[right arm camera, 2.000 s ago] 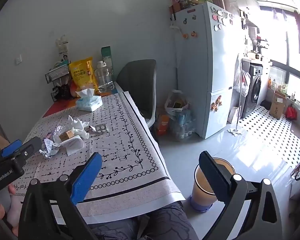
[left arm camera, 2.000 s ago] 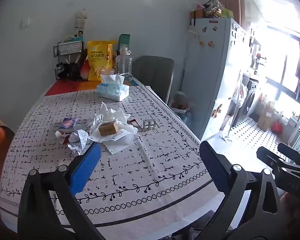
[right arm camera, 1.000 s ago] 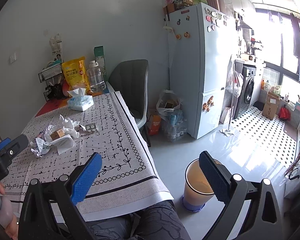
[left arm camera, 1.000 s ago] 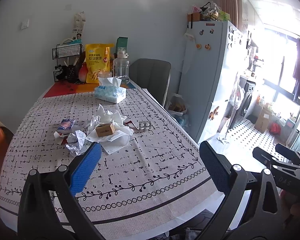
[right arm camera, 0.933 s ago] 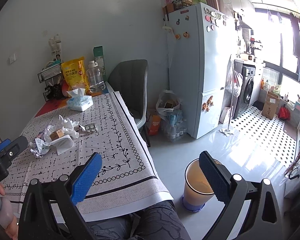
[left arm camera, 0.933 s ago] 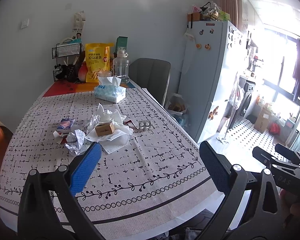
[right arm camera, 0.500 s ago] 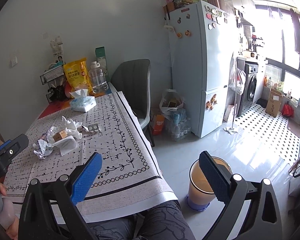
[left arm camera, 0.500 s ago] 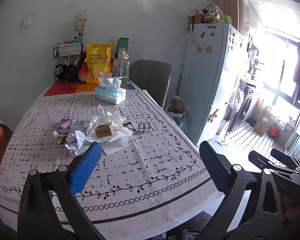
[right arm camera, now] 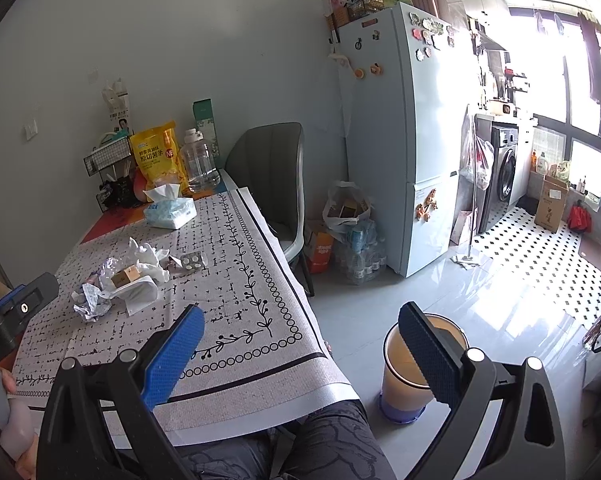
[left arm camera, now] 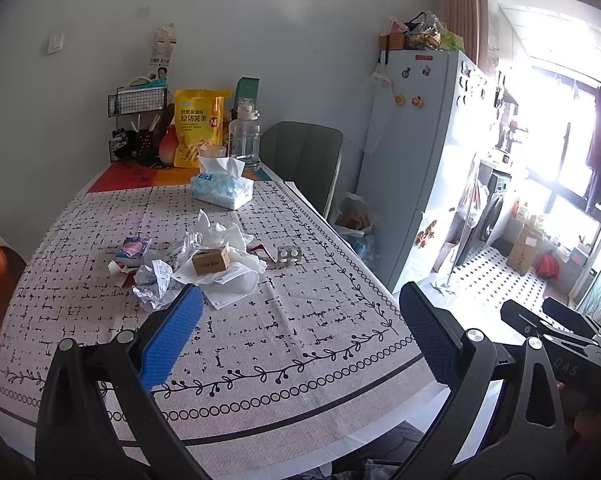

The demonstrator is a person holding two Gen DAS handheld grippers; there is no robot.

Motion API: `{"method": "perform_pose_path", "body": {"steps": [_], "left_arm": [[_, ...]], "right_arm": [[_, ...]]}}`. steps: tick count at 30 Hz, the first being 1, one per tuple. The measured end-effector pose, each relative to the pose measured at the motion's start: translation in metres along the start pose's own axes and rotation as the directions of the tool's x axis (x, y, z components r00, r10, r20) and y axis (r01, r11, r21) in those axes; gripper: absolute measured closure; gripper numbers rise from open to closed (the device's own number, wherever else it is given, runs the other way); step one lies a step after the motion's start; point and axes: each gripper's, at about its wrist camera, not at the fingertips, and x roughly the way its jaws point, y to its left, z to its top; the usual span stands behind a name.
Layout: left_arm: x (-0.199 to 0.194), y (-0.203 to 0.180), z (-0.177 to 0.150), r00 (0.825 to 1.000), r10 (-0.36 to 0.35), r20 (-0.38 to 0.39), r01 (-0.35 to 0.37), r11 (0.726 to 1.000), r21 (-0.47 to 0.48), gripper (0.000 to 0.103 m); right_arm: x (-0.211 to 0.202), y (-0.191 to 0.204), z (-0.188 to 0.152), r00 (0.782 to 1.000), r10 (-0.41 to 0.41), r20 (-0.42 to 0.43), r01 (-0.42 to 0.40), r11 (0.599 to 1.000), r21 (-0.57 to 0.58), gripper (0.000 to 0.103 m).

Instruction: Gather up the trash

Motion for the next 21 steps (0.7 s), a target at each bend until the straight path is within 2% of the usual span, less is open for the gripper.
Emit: {"method": "perform_pose_path", "body": {"steps": [21], "left_arm": [[-0.005, 0.011, -0.001, 1.000, 0.008, 0.021, -0.008, 1.000, -0.008, 0.006]], "right_arm": [[-0.002, 0.006, 0.002, 1.000, 0.011, 0.017, -0.011, 1.000, -0.010, 0.008]]}}
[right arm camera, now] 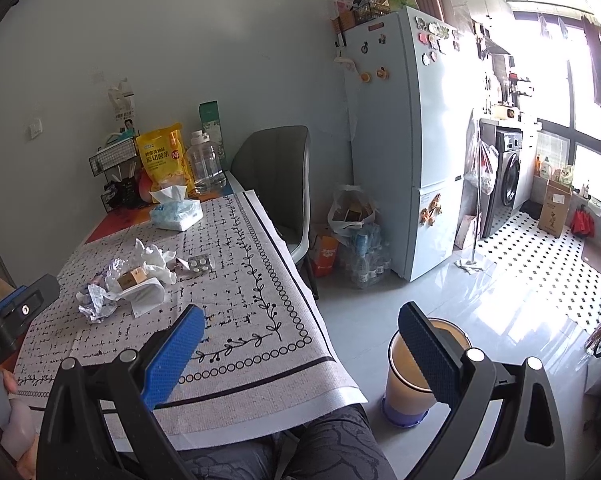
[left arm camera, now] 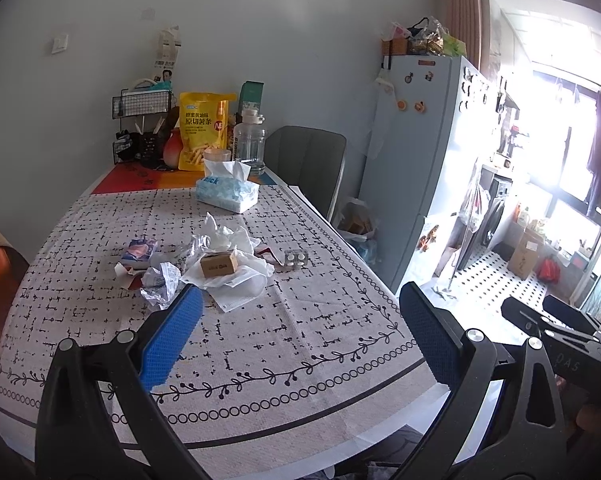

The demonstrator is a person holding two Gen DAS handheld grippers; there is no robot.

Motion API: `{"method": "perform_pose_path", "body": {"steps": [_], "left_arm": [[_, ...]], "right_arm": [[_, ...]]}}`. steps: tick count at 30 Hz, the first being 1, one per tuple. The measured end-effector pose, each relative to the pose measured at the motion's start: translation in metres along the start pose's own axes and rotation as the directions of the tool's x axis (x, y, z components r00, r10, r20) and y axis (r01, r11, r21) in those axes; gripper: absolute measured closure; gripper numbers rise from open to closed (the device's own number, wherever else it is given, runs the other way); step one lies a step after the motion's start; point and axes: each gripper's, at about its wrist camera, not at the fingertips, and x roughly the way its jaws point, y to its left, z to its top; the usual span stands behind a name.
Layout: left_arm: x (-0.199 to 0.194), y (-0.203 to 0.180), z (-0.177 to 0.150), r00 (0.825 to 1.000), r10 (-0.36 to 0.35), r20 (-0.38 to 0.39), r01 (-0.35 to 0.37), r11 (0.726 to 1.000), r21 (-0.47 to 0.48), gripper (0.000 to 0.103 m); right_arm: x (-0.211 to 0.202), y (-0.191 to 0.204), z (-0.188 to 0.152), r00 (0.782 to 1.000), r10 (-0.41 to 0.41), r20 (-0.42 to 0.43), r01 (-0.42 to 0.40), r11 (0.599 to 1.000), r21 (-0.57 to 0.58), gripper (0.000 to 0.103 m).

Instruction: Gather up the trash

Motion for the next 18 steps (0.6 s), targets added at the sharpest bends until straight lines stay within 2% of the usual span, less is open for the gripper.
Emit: {"method": "perform_pose_path", "body": {"steps": [8, 15, 18], "left_arm": [[0.026, 0.031, -0.001, 0.999, 0.019, -0.048, -0.022, 0.998, -0.060, 0.006], [0.053, 0.077, -0.002, 0.992, 0.073, -0.099, -0.085, 0.988, -0.125, 0.006], [0.063, 0.102, -0.002, 0.987, 0.110, -0.115, -0.128, 0.979, -0.159, 0.006]], "right_arm": [[0.025, 0.025, 0.008, 0.998, 0.058, -0.014, -0.059, 0.997, -0.039, 0.008], [0.062, 0.055, 0.016, 0.986, 0.150, -0.066, -0.154, 0.986, -0.060, 0.008], [0.081, 0.072, 0.019, 0.978, 0.182, -0.101, -0.191, 0.978, -0.085, 0.011]]}}
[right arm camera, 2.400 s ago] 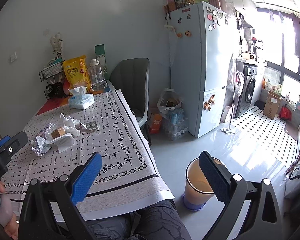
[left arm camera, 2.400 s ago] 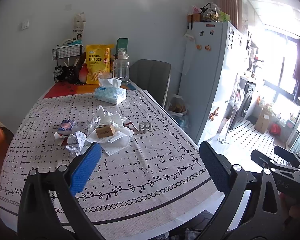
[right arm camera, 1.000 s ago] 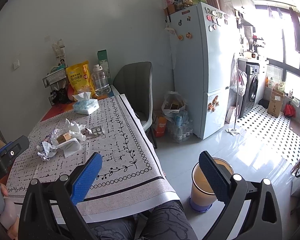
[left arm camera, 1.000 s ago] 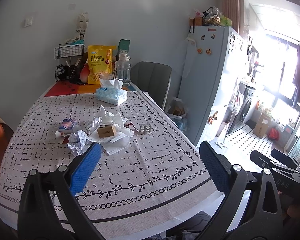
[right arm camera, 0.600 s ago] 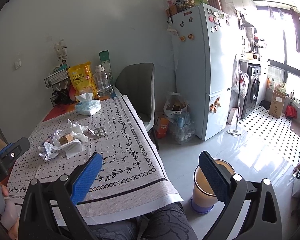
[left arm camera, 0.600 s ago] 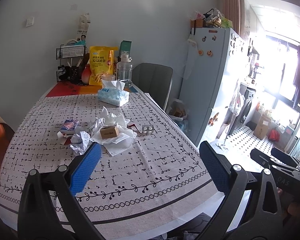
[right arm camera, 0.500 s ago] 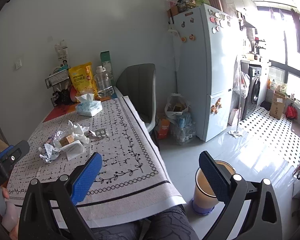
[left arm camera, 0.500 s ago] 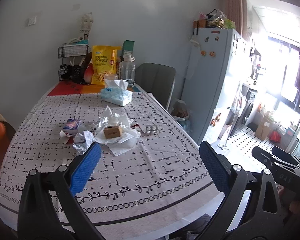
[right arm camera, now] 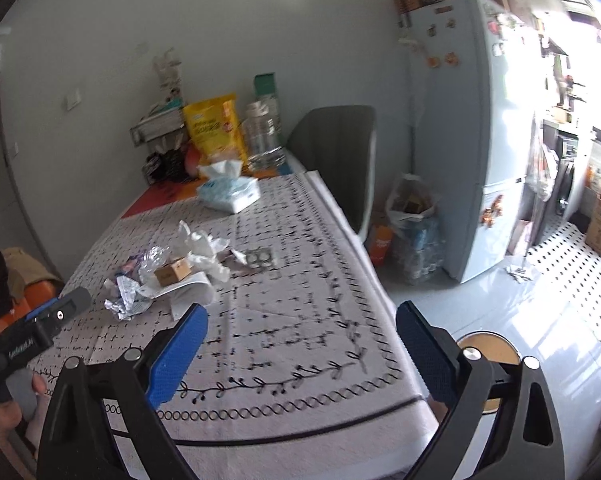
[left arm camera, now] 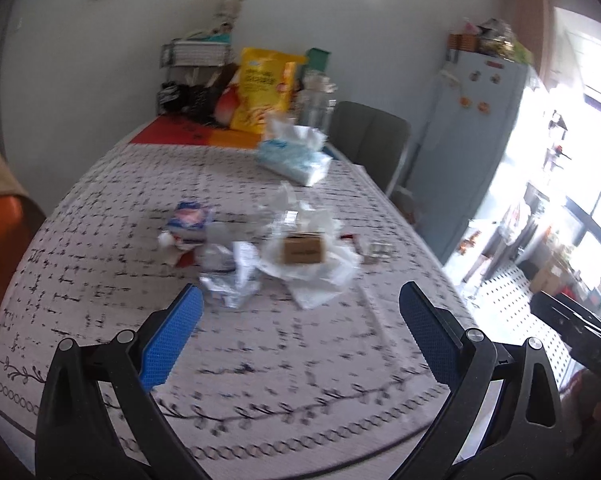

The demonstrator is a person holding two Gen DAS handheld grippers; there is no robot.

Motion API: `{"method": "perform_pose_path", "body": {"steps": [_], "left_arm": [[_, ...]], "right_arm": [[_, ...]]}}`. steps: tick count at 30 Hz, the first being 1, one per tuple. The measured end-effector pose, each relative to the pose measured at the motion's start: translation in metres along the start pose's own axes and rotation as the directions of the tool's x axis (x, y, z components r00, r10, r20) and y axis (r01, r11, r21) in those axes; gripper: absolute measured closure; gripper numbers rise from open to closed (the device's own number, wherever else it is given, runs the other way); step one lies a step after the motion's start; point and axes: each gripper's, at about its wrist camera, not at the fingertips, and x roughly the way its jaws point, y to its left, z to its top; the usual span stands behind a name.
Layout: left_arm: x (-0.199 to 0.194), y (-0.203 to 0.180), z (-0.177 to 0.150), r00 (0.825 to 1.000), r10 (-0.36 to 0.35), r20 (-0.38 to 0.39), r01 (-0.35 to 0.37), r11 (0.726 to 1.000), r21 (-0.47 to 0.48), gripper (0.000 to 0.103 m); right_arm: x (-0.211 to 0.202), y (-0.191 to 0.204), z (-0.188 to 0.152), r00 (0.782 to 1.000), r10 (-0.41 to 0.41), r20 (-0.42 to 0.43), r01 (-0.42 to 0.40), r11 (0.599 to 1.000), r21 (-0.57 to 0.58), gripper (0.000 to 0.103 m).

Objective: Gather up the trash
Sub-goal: 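Grasp the crumpled printed paper with the left gripper while the right gripper grasps the brown cardboard box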

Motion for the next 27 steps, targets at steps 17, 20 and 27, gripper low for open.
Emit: {"method": "perform_pose_path", "body": {"steps": [17, 20, 27], "left_arm": [[0.082, 0.065, 0.002, 0.987, 0.026, -0.161, -0.049, 0.989, -0.141, 0.024], [0.100, 0.069, 0.002, 0.982, 0.021, -0.189, -0.053, 0.984, -0.167, 0.023], [0.128, 0.075, -0.002, 0.975, -0.023, -0.222, -0.029, 0.973, -0.229, 0.037]], "right_arm": [[0.084, 0.014, 0.001, 0.985, 0.130, -0.117, -0.122, 0.990, 0.068, 0.019], [0.093, 0.019, 0.004, 0.982, 0.146, -0.122, -0.138, 0.988, 0.072, 0.019], [0.113, 0.040, 0.015, 0.967, 0.207, -0.148, -0.202, 0.978, 0.049, 0.020]]}}
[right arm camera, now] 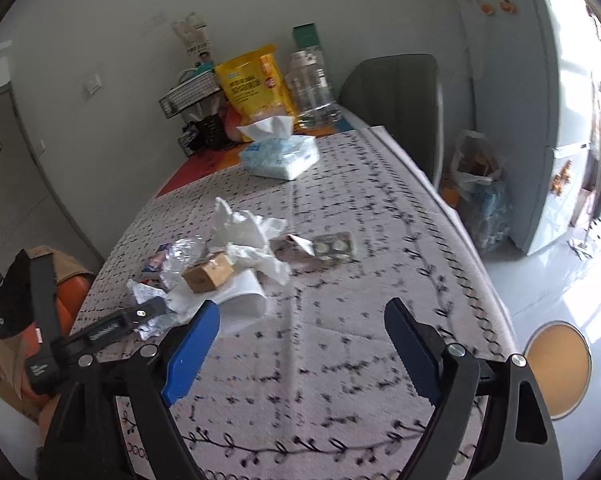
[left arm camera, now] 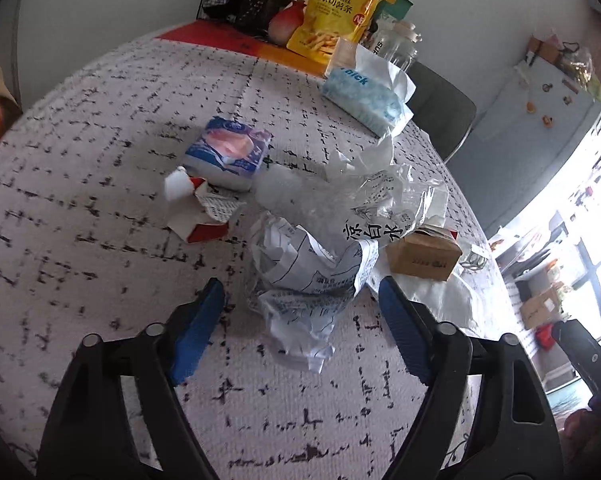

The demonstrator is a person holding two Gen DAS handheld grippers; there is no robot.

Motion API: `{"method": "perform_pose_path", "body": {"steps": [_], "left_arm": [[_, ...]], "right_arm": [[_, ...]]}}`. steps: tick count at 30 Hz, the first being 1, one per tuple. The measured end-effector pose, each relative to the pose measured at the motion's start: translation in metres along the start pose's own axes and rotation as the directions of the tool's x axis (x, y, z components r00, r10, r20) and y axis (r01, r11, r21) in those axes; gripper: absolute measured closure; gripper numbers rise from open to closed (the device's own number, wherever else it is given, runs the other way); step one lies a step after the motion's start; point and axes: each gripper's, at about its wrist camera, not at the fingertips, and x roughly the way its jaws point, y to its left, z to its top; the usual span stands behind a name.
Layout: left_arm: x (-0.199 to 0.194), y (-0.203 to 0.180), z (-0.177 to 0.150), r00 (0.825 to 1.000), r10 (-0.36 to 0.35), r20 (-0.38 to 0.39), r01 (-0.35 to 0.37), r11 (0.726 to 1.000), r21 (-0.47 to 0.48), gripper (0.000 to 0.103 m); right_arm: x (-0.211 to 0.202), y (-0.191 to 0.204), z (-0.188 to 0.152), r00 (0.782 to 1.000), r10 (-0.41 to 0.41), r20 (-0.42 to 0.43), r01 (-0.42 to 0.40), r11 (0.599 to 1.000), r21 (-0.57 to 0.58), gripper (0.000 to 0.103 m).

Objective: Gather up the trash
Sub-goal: 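Grasp the crumpled printed paper with the left gripper while the right gripper grasps the brown cardboard box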

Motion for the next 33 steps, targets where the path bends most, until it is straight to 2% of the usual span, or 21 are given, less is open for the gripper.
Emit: {"method": "perform_pose_path", "body": {"steps": [1, 3, 4, 8, 14, 24, 26, 28, 33], "left_arm": [[0.002, 0.001, 0.000, 1.000, -0.001, -0.006, 0.001, 1.000, -0.004, 0.052], [0.000, 0.006, -0.001, 1.000, -0.014, -0.018, 0.013, 0.999, -0.035, 0.066], [-0.004, 0.008, -0.001, 1.000, -0.019, -0.015, 0.019, 0.999, -0.043, 0.067], [-0.026, 0.017, -0.002, 0.999, -0.011, 0.039, 0.013, 0.999, -0.047, 0.067], [-0.045, 0.043, 0.006, 0.997, 0.007, 0.071, -0.001, 0.996, -0.090, 0.067], [-0.036, 0.066, 0.001, 1.000, 0.011, 0.028, -0.007, 0.993, -0.122, 0.059], [-0.034, 0.068, 0.000, 1.000, 0.015, 0.022, -0.012, 0.992, -0.126, 0.048], [-0.034, 0.070, -0.001, 1.000, 0.016, 0.025, -0.012, 0.991, -0.131, 0.041], [-0.036, 0.077, -0.001, 0.999, 0.017, 0.035, -0.011, 0.988, -0.156, 0.044]], "right_arm": [[0.004, 0.005, 0.003, 1.000, 0.009, -0.006, -0.009, 1.000, -0.016, 0.020], [0.011, 0.015, 0.010, 1.000, 0.025, -0.016, -0.026, 0.999, -0.042, 0.020], [0.015, 0.021, 0.013, 0.999, 0.038, -0.022, -0.039, 0.998, -0.054, 0.021], [0.034, 0.045, 0.023, 0.996, 0.068, -0.050, -0.073, 0.992, -0.102, 0.028], [0.070, 0.079, 0.026, 0.992, 0.071, -0.103, -0.088, 0.981, -0.174, 0.032], [0.101, 0.114, 0.011, 0.980, 0.081, -0.179, -0.123, 0.964, -0.236, 0.034], [0.105, 0.119, 0.009, 0.979, 0.078, -0.188, -0.124, 0.961, -0.247, 0.035], [0.106, 0.125, 0.008, 0.977, 0.086, -0.194, -0.136, 0.956, -0.259, 0.035], [0.102, 0.139, -0.001, 0.970, 0.120, -0.211, -0.180, 0.939, -0.294, 0.035]]}}
